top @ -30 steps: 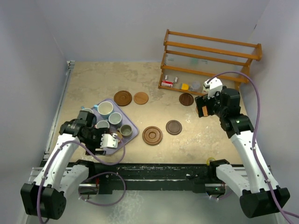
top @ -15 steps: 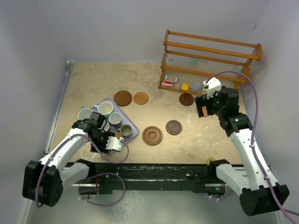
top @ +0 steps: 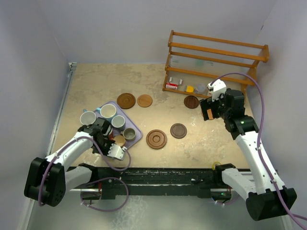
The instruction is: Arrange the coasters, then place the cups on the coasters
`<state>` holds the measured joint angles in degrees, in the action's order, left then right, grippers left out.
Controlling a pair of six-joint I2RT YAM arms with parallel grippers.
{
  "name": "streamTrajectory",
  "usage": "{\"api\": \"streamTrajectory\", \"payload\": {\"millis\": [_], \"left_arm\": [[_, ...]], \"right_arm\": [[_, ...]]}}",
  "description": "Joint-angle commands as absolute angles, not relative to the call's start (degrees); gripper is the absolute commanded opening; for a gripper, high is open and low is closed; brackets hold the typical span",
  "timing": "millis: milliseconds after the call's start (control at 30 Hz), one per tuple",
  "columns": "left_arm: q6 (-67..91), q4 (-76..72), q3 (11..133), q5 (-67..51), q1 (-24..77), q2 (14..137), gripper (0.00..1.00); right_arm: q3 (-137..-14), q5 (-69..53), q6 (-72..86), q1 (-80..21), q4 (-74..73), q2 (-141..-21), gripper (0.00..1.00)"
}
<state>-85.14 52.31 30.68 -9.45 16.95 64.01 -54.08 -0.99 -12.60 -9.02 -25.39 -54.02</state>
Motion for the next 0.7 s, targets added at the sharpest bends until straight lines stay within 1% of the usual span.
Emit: {"api": "streamTrajectory", "payload": {"millis": [0,67,200,333,467,667], "left_arm": [[-91.24,49.86,28.66,-4.98,17.19,65.09,0.15],[-92.9,48.86,28.46,-3.09,17.07,65.33,0.1],[-96.53,46.41,28.4,-0.46,16.52,66.3,0.07],[-101.88,43.9,29.07,1.69,13.03,68.89,0.06],[-107.71,42.1,31.33,1.75,6.28,72.65,0.06],[-108.85,40.02,35.04,0.56,1.86,78.36,0.05]], "right_arm": [[-54.75,-1.03,-13.25,-9.3,-24.72,-54.05,1.0],[-54.8,-1.14,-13.21,-9.31,-24.74,-54.18,1.0],[-54.92,-1.18,-13.29,-9.32,-24.94,-54.53,1.0],[-54.89,-1.23,-13.29,-9.32,-25.05,-54.71,1.0],[-54.98,-1.4,-13.44,-9.32,-25.14,-55.33,1.0],[-55.44,-1.24,-13.62,-9.32,-25.31,-56.74,1.0]]}}
